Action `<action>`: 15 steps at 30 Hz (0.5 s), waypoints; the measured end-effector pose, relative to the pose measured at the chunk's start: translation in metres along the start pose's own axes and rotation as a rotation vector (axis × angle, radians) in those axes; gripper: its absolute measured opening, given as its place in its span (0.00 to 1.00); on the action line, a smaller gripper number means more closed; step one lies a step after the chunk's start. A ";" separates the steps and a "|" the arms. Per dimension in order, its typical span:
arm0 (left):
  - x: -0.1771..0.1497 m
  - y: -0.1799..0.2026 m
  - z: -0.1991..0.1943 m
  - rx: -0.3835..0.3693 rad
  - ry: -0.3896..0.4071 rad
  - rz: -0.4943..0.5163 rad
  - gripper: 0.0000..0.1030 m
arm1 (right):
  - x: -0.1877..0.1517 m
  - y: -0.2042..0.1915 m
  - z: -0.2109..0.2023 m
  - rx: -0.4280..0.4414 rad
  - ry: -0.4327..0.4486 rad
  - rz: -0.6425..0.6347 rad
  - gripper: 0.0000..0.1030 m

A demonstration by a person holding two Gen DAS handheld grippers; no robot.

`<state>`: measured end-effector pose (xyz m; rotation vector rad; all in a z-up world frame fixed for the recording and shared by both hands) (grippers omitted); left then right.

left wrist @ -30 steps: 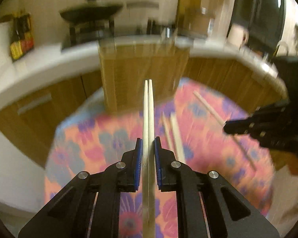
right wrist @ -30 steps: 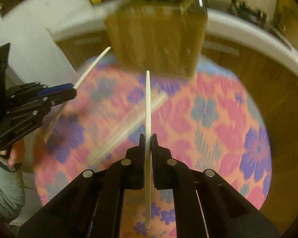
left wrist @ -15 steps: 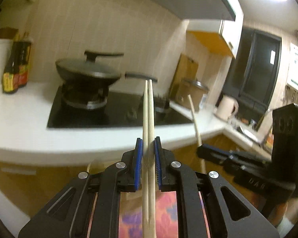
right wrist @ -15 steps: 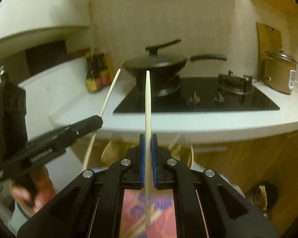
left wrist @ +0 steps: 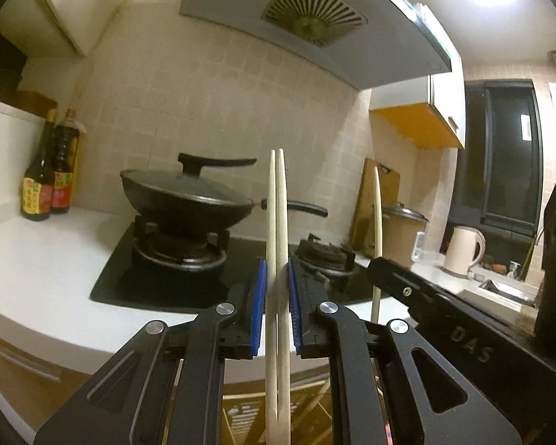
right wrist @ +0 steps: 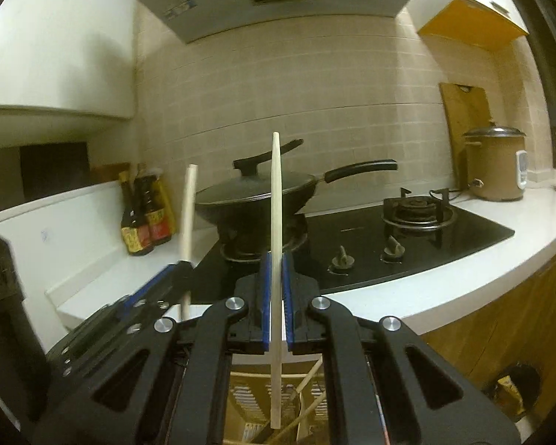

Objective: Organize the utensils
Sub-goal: 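Lift both chopsticks over the tan basket and open both tools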

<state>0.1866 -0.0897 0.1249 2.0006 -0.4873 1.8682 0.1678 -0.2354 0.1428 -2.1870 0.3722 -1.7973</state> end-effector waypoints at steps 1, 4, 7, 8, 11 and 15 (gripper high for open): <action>-0.002 -0.001 0.000 -0.008 0.002 -0.008 0.10 | -0.002 0.003 0.002 0.000 0.003 0.014 0.04; -0.009 -0.006 0.002 -0.024 -0.014 -0.030 0.11 | -0.008 0.012 0.008 0.012 -0.017 0.055 0.04; -0.016 -0.012 0.003 -0.027 -0.030 -0.050 0.11 | -0.015 0.014 0.005 0.011 -0.007 0.056 0.04; -0.019 -0.014 0.003 -0.033 -0.040 -0.057 0.12 | -0.017 0.014 0.004 0.017 -0.017 0.051 0.04; -0.024 -0.019 -0.003 -0.049 -0.068 -0.060 0.26 | -0.023 0.014 -0.003 0.035 -0.058 0.036 0.12; -0.022 -0.025 -0.018 -0.087 -0.109 -0.058 0.45 | -0.028 0.019 -0.022 0.053 -0.100 0.049 0.14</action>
Point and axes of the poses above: each gripper's, at about its wrist camera, not at the fingertips, and z roughly the way its jaws point, y to its right, x to its top, the point moved 1 cm from there along z, roughly the way its jaws point, and after that the axes turned 11 degrees about z, right-handed, at the moved point
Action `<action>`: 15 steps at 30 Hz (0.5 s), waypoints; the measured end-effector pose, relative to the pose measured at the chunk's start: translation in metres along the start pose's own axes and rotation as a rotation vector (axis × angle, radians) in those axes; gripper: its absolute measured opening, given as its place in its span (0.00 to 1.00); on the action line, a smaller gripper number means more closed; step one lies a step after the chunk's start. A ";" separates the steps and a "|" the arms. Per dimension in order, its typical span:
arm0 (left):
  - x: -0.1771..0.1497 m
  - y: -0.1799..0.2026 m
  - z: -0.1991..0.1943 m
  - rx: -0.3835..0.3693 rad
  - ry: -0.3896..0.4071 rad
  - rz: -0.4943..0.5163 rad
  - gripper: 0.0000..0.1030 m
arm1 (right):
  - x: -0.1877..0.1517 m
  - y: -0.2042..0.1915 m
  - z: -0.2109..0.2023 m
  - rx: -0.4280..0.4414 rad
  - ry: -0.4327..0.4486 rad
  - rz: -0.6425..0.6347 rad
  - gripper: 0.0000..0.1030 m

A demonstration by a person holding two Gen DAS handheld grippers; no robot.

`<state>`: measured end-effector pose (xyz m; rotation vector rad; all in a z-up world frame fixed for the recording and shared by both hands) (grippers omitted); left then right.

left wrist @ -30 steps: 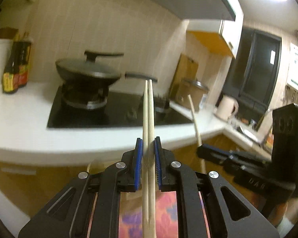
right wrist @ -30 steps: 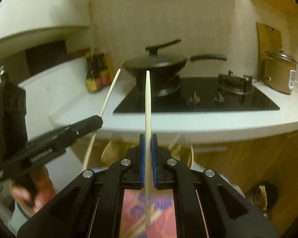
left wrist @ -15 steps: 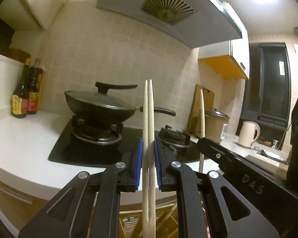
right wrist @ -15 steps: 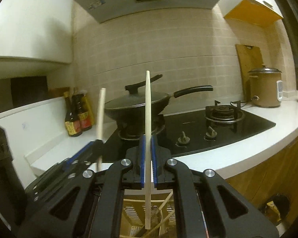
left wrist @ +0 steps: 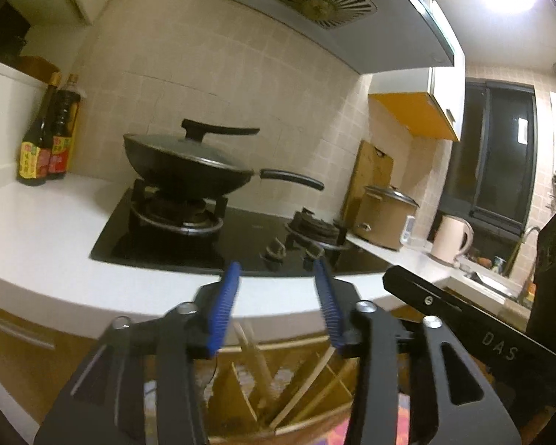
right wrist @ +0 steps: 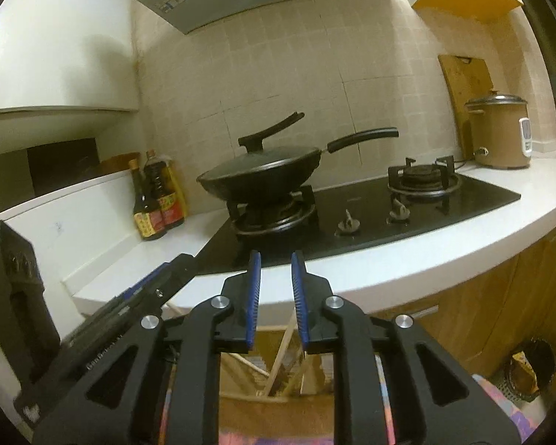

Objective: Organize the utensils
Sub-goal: 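Lift both chopsticks over the tan basket and open both tools, then grasp a chopstick with the left tool while the right tool grasps another chopstick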

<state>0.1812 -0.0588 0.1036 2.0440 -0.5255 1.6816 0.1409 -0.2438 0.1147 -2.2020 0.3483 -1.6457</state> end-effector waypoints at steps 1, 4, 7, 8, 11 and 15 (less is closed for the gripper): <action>0.000 -0.001 -0.005 -0.006 -0.007 0.001 0.46 | -0.002 0.001 -0.006 0.006 -0.010 0.007 0.14; 0.001 -0.003 -0.027 -0.029 -0.023 0.004 0.53 | -0.009 0.001 -0.031 0.006 -0.022 -0.004 0.15; -0.002 -0.003 -0.047 -0.047 -0.041 0.000 0.58 | -0.019 0.003 -0.056 0.000 -0.050 -0.014 0.17; -0.004 -0.004 -0.056 -0.052 -0.052 -0.004 0.59 | -0.024 0.005 -0.062 -0.002 -0.061 -0.012 0.19; -0.017 -0.003 -0.076 -0.058 -0.092 -0.022 0.64 | -0.042 0.016 -0.079 -0.029 -0.095 -0.001 0.26; -0.045 0.005 -0.088 -0.066 -0.213 -0.005 0.65 | -0.079 0.039 -0.087 -0.080 -0.164 0.044 0.29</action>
Point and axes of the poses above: each gripper's, at about its wrist camera, not at the fingertips, and z roughly the way its jaws point, y to its right, x to its top, the point moved 1 cm from there along z, roughly the way its jaws point, and after that the axes turned 11 degrees about z, right-handed, at the moved point
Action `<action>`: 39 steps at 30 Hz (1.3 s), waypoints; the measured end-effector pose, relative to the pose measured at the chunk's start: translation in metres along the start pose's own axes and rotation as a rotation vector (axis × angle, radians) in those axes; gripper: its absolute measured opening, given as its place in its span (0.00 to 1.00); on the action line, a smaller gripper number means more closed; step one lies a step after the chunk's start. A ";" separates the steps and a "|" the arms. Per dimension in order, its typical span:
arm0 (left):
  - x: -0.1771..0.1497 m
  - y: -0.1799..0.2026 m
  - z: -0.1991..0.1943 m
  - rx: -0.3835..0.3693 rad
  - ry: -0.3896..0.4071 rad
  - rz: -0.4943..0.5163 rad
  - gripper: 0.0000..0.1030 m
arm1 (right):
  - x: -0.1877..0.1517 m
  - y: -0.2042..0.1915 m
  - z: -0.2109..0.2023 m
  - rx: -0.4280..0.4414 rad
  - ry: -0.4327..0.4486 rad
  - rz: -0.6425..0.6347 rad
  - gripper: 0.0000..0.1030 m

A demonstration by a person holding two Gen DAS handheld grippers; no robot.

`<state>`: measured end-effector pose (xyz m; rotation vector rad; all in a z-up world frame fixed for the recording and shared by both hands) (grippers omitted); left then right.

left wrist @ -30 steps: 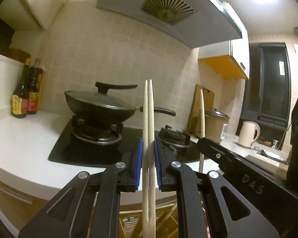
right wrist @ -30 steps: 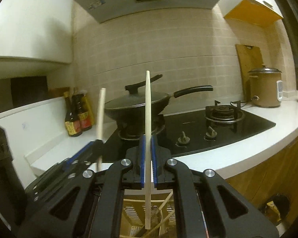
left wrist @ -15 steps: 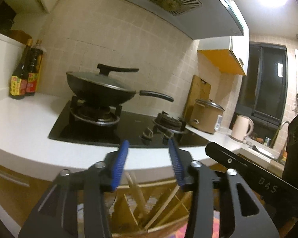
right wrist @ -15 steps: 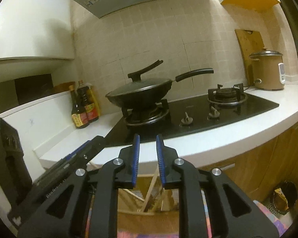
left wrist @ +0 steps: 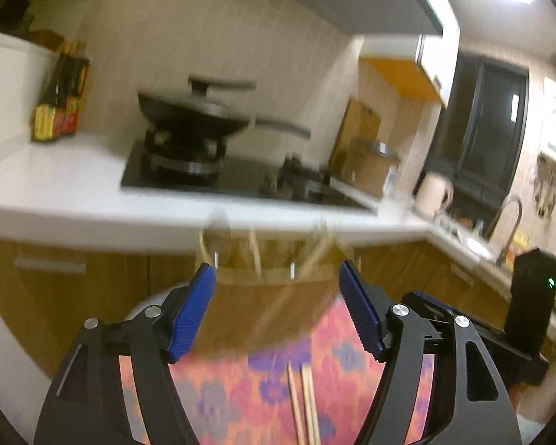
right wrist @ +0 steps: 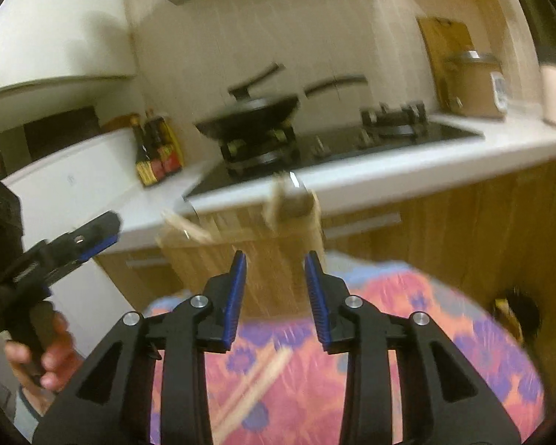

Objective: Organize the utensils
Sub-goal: 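Grasp a chopstick with the left tool while the right tool grasps another chopstick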

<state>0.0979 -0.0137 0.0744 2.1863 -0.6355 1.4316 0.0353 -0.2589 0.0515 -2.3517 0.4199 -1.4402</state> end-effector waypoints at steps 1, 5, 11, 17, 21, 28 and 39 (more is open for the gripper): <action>-0.013 0.004 0.004 0.003 -0.055 0.010 0.65 | -0.008 0.006 0.002 -0.010 -0.019 0.014 0.29; -0.055 0.013 0.026 0.021 -0.181 0.005 0.65 | -0.048 0.030 0.012 -0.065 -0.104 0.052 0.29; -0.090 0.024 0.067 0.004 -0.358 0.041 0.60 | -0.072 0.049 0.025 -0.082 -0.177 0.071 0.29; -0.111 0.040 0.090 -0.032 -0.492 0.117 0.45 | -0.079 0.045 0.027 -0.080 -0.191 0.043 0.29; -0.119 0.054 0.097 0.014 -0.540 0.205 0.41 | -0.079 0.044 0.028 -0.072 -0.197 0.040 0.29; -0.119 0.068 0.106 0.080 -0.573 0.293 0.30 | -0.074 0.056 0.029 -0.047 -0.216 0.104 0.29; -0.110 0.052 0.095 0.062 -0.556 0.176 0.04 | -0.073 0.059 0.032 -0.027 -0.241 0.119 0.29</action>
Point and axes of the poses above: each gripper's, at about its wrist camera, not at the fingertips, and z roughly the way its jaws point, y to its right, x to its top, the point moved 1 cm from there along z, roughly the way its jaws point, and after that the axes turned 11 degrees about z, right-handed, at the moved point
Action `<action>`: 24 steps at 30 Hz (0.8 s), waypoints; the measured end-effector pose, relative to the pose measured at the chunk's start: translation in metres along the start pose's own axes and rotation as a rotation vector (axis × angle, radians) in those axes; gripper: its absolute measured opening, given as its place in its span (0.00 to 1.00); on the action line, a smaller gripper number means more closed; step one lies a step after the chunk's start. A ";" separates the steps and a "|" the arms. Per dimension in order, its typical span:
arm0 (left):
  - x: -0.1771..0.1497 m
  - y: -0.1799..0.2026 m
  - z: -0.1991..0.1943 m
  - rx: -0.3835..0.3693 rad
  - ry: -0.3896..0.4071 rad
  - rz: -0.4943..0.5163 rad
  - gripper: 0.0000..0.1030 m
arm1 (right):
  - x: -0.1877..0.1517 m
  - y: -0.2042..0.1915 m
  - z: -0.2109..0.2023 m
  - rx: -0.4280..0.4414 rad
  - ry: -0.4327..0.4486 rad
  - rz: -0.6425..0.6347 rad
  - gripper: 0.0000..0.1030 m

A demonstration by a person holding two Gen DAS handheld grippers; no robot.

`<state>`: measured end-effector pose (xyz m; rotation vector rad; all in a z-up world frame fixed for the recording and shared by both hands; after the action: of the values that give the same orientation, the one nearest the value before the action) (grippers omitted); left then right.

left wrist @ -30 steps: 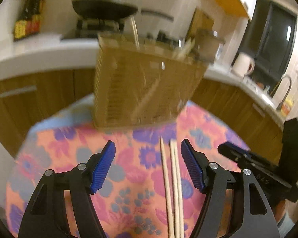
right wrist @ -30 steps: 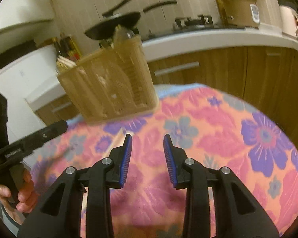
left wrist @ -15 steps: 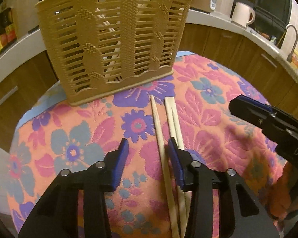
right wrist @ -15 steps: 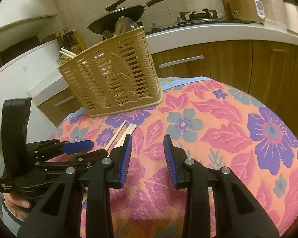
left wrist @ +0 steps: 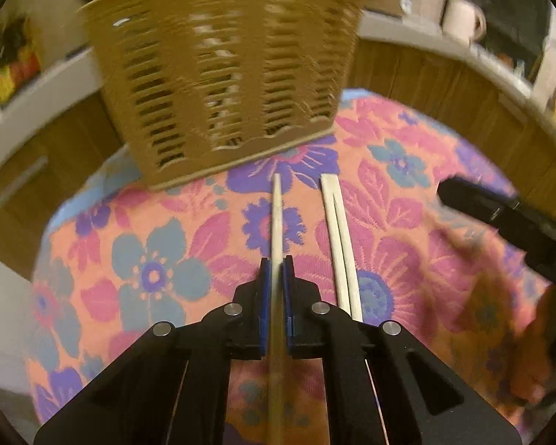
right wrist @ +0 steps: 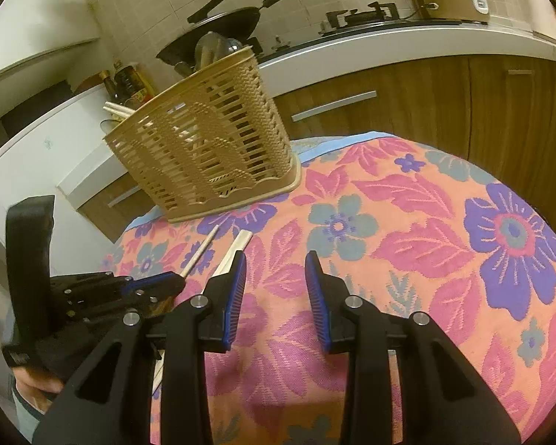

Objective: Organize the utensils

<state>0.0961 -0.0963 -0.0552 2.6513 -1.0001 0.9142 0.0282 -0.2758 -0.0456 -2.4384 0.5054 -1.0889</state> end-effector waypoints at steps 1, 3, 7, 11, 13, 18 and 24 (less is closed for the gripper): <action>-0.005 -0.006 -0.005 -0.001 0.019 -0.021 0.04 | 0.000 -0.002 0.001 -0.002 -0.010 -0.006 0.29; -0.015 -0.018 -0.015 0.007 0.049 -0.067 0.04 | -0.001 -0.007 0.008 0.003 -0.059 -0.028 0.29; -0.040 -0.037 -0.036 0.040 0.125 -0.159 0.04 | -0.011 -0.025 0.025 0.016 -0.210 -0.057 0.29; -0.047 -0.048 -0.041 0.046 0.187 -0.229 0.04 | -0.018 -0.058 0.033 0.016 -0.285 -0.085 0.29; -0.049 -0.054 -0.049 0.051 0.231 -0.246 0.04 | -0.019 -0.072 0.044 -0.085 -0.324 -0.090 0.29; -0.054 -0.056 -0.060 0.065 0.273 -0.257 0.04 | -0.016 -0.087 0.070 -0.255 -0.389 -0.068 0.29; -0.058 -0.062 -0.066 0.063 0.293 -0.274 0.04 | -0.027 -0.114 0.079 -0.356 -0.405 -0.239 0.12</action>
<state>0.0701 0.0055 -0.0334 2.5173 -0.5362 1.2350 0.0894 -0.1488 -0.0518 -2.9943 0.2987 -0.5919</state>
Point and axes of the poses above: each gripper's, at about its wrist camera, not at the fingertips, and z roughly the way its jaws point, y to its right, x to its top, the point moved 1 cm from there along z, roughly the way its jaws point, and after that the axes turned 11 degrees about z, right-handed, at the moved point
